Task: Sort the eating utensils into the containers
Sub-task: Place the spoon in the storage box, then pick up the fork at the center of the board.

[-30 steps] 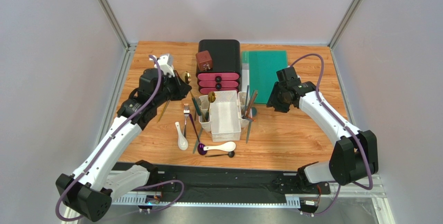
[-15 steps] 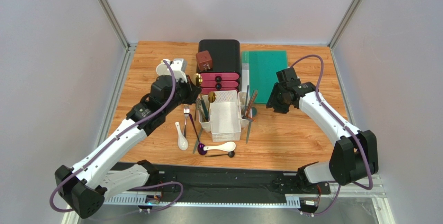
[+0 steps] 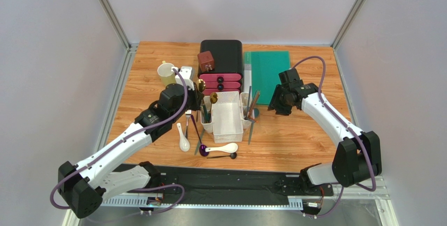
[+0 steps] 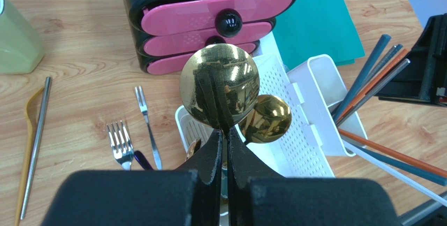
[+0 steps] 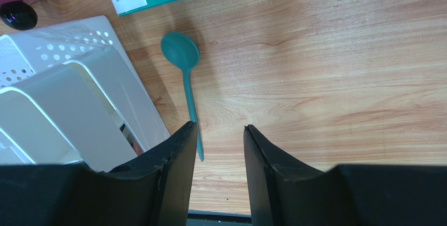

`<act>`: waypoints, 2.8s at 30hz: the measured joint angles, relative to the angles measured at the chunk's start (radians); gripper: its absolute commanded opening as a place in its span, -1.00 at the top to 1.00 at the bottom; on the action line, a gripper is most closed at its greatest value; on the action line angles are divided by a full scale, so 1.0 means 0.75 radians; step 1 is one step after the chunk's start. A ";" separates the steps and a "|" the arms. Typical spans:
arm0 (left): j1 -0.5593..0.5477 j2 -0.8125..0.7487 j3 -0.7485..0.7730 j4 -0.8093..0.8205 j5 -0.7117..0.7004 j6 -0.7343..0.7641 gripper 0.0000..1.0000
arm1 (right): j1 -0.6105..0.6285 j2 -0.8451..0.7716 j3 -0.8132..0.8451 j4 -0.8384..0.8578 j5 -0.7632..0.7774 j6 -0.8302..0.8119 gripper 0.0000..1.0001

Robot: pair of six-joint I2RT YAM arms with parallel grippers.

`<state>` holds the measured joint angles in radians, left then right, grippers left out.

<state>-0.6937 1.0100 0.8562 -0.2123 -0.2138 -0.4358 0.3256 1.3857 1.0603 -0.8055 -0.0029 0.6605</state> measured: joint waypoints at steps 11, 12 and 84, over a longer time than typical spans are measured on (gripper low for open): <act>-0.057 0.048 -0.091 0.037 -0.113 -0.006 0.93 | 0.000 -0.001 0.000 -0.005 -0.036 -0.005 0.16; -0.063 0.051 -0.093 0.035 -0.117 -0.007 0.87 | 0.000 -0.002 0.000 -0.005 -0.039 -0.005 0.15; 0.792 1.128 0.687 -0.750 0.029 0.117 -0.22 | -0.041 -0.071 -0.130 0.063 -0.017 0.067 0.14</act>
<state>-0.0994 1.8561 1.3716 -0.7750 -0.1921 -0.3481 0.2947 1.3327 0.9627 -0.7586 -0.0158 0.7105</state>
